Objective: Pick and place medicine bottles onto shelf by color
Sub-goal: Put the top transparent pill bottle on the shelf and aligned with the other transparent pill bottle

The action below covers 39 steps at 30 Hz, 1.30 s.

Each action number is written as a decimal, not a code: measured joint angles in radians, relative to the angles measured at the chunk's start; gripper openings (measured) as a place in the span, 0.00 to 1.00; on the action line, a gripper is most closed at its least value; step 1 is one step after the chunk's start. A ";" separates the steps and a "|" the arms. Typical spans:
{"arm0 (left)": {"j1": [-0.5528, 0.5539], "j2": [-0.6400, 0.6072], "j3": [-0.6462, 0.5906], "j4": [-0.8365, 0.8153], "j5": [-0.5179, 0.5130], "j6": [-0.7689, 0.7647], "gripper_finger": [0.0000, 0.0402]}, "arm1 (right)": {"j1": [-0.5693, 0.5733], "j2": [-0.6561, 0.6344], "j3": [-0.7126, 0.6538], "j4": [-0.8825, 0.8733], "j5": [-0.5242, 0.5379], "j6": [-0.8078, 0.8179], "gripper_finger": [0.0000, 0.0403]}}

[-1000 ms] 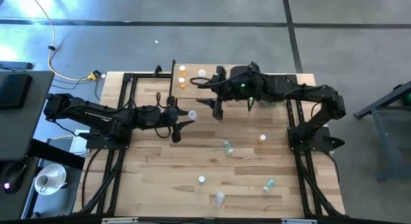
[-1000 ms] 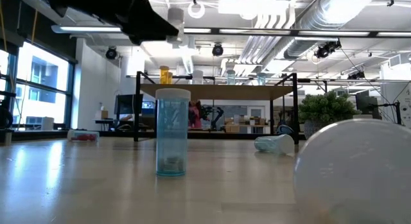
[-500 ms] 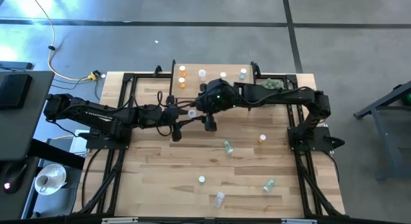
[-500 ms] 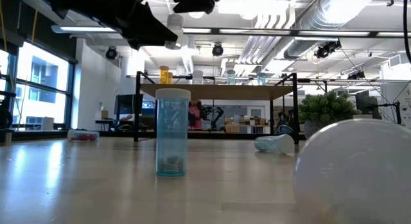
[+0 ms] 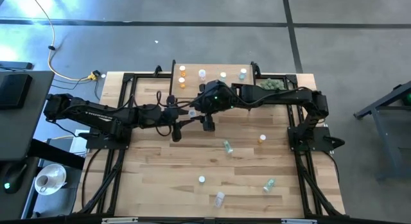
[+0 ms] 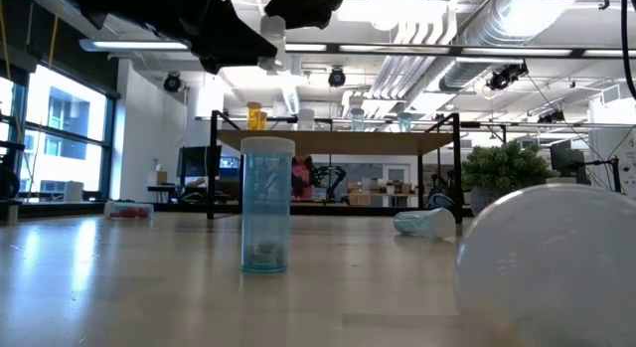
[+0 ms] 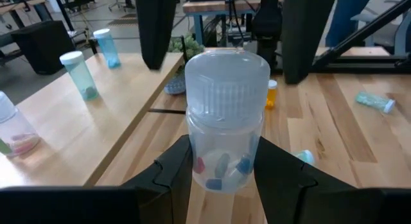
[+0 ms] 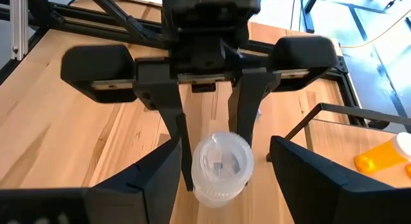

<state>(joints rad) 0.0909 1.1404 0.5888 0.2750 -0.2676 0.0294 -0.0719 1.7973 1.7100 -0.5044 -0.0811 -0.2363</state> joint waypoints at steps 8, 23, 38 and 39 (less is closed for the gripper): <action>0.000 0.000 0.000 0.040 0.004 0.008 0.32 | 0.000 0.000 0.000 -0.004 -0.001 0.011 0.56; 0.000 0.000 0.000 0.062 -0.005 0.018 0.32 | 0.000 0.000 0.000 -0.023 -0.002 0.037 0.35; 0.000 0.000 0.000 0.059 -0.009 0.000 0.48 | 0.000 0.000 0.000 -0.023 -0.001 0.026 0.32; 0.000 0.000 0.000 0.059 -0.009 0.000 0.50 | 0.000 0.000 0.000 -0.023 0.004 0.026 0.32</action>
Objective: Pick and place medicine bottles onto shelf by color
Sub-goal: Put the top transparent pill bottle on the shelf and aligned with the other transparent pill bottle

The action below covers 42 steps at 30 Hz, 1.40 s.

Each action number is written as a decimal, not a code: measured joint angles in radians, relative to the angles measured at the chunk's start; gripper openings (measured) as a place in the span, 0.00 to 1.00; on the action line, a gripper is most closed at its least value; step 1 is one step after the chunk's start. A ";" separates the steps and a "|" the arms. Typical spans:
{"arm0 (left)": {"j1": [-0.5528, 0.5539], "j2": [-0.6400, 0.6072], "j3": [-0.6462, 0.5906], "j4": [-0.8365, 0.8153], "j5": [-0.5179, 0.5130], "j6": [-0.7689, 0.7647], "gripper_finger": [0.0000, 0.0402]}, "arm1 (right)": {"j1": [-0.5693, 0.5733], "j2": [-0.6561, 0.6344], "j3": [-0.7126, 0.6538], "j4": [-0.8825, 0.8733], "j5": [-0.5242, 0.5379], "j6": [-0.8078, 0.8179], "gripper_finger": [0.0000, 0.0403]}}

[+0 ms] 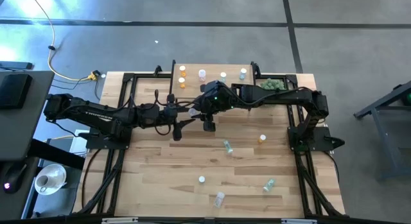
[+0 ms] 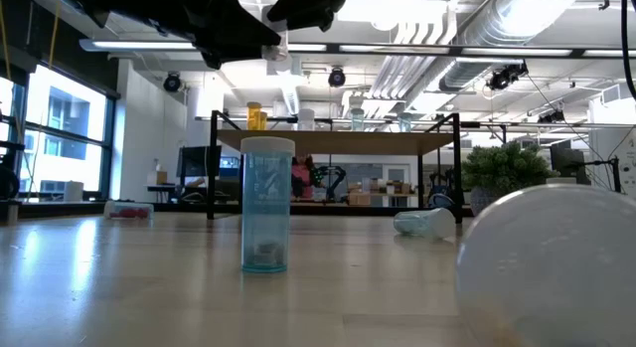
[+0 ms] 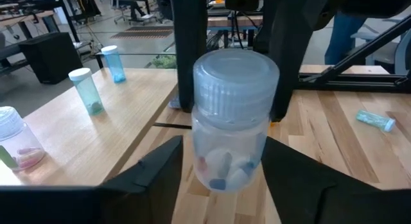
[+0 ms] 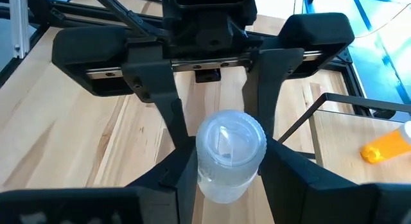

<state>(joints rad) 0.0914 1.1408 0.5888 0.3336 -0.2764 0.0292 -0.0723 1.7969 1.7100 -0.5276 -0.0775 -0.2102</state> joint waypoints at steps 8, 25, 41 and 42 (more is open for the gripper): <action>0.000 0.000 0.000 0.001 -0.038 0.000 0.58 | 0.000 -0.009 0.035 -0.031 0.061 -0.016 0.32; -0.001 0.000 0.000 0.003 -0.045 0.027 0.58 | 0.000 -0.019 0.403 -0.375 0.097 0.003 0.32; -0.002 0.000 0.000 -0.001 -0.045 0.027 0.58 | -0.107 -0.186 -0.177 -0.097 -0.003 0.069 0.32; -0.002 0.000 0.000 -0.001 -0.046 0.031 0.58 | -0.120 -0.197 -0.225 -0.043 -0.013 0.081 0.32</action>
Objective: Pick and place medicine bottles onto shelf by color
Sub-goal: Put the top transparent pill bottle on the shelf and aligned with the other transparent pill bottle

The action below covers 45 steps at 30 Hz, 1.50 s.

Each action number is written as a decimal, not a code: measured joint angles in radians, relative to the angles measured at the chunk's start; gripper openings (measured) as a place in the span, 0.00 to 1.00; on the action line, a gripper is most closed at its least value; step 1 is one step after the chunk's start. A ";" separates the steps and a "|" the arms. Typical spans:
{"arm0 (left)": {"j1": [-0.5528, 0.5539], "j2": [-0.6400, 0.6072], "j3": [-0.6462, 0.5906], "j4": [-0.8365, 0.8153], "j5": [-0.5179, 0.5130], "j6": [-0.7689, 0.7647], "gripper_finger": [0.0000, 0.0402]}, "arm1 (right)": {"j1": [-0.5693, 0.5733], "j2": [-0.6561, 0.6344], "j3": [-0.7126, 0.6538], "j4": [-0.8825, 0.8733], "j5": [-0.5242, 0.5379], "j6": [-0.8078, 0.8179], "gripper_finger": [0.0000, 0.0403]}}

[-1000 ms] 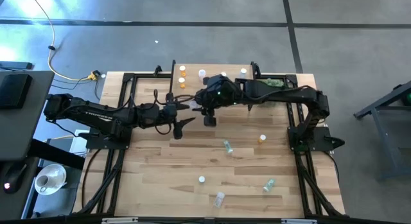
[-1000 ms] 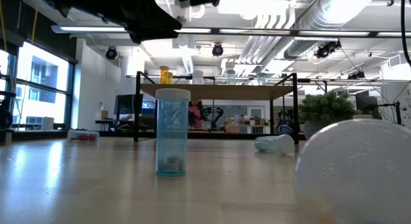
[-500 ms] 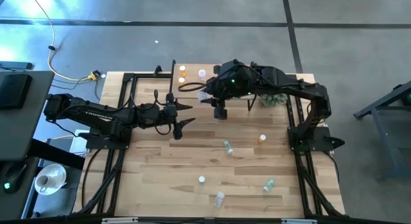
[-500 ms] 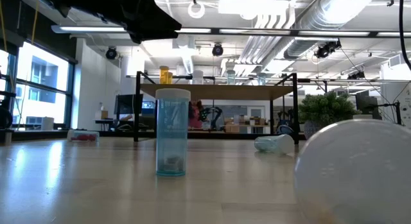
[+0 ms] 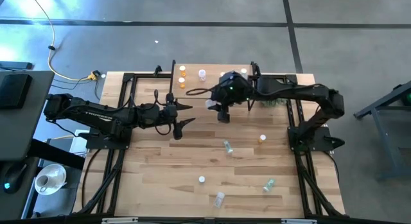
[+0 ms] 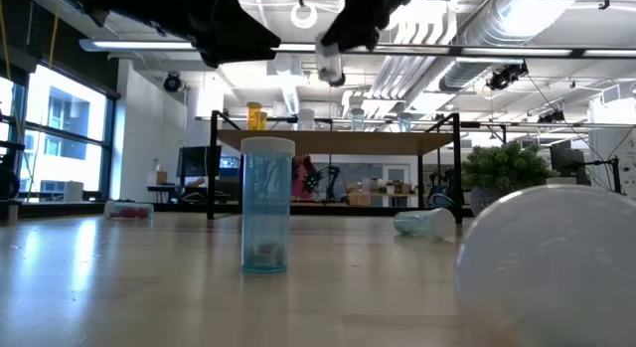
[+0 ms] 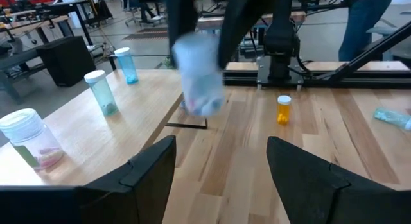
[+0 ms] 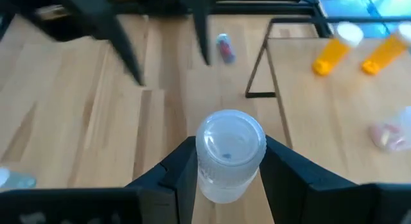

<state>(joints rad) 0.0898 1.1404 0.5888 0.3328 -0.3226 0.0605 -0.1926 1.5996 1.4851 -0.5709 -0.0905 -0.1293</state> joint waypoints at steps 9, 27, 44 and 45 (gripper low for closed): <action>0.000 -0.028 -0.002 -0.016 -0.025 0.045 0.58 | -0.098 -0.004 -0.225 0.355 0.003 0.088 0.32; -0.004 -0.081 0.000 -0.093 -0.086 0.029 0.58 | -0.202 0.060 -0.088 0.476 0.011 0.178 0.32; -0.003 -0.081 0.000 -0.098 -0.086 0.030 0.58 | -0.198 0.213 0.007 0.298 0.031 0.105 0.32; -0.003 -0.081 0.000 -0.098 -0.086 0.030 0.58 | -0.198 0.219 0.007 0.291 0.032 0.103 0.32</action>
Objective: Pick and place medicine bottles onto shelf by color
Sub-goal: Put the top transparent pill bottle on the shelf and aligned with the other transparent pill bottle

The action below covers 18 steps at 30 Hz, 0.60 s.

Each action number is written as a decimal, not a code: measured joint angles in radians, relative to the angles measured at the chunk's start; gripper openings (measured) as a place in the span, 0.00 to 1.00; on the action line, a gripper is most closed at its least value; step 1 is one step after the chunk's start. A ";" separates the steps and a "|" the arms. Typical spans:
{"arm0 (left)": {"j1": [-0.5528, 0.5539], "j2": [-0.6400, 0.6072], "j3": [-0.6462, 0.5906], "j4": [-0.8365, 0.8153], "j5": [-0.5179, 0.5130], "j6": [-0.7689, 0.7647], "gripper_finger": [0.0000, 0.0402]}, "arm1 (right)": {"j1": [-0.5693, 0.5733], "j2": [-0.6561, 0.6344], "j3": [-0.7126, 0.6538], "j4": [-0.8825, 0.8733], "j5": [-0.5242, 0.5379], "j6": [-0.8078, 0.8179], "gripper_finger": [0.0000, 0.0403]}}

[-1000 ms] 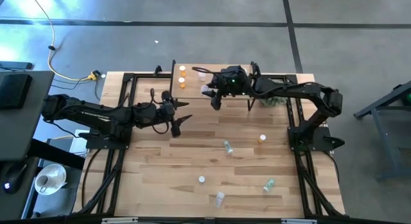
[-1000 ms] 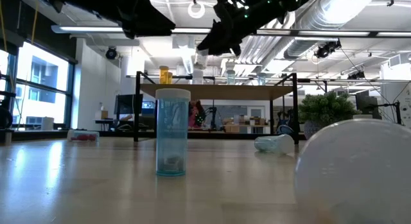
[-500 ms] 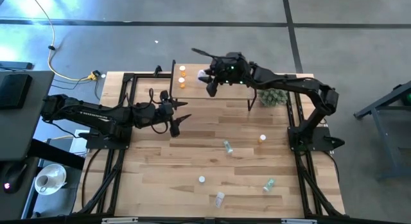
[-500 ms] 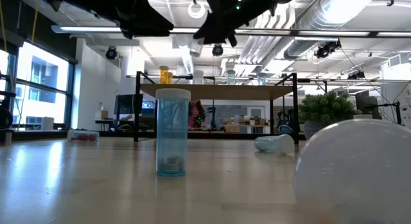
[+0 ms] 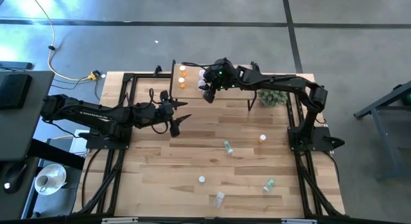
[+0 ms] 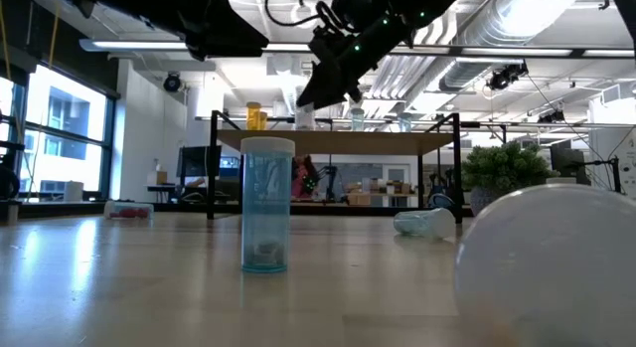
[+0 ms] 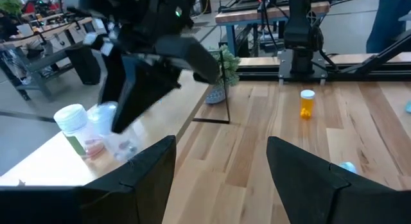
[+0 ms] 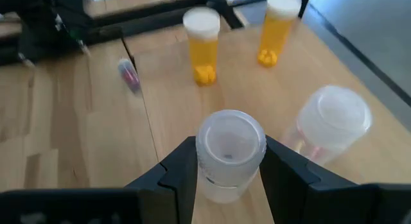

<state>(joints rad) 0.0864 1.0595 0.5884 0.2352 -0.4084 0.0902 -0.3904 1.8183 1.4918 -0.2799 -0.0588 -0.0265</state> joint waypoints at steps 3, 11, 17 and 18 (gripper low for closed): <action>0.000 0.000 0.000 0.000 -0.001 0.000 0.58 | 0.000 0.013 0.000 0.005 0.001 -0.012 0.32; 0.000 0.000 0.000 0.000 -0.003 0.000 0.58 | 0.001 0.026 0.001 0.020 0.025 -0.059 0.32; 0.000 0.000 0.000 0.000 -0.003 0.000 0.58 | -0.004 0.026 0.001 0.019 0.028 -0.060 0.32; 0.000 0.000 0.000 0.000 -0.003 0.000 0.58 | -0.004 0.026 0.001 0.019 0.030 -0.059 0.32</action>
<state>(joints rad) 0.0868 1.0595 0.5884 0.2348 -0.4118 0.0902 -0.3946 1.8446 1.4925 -0.2607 -0.0293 -0.0850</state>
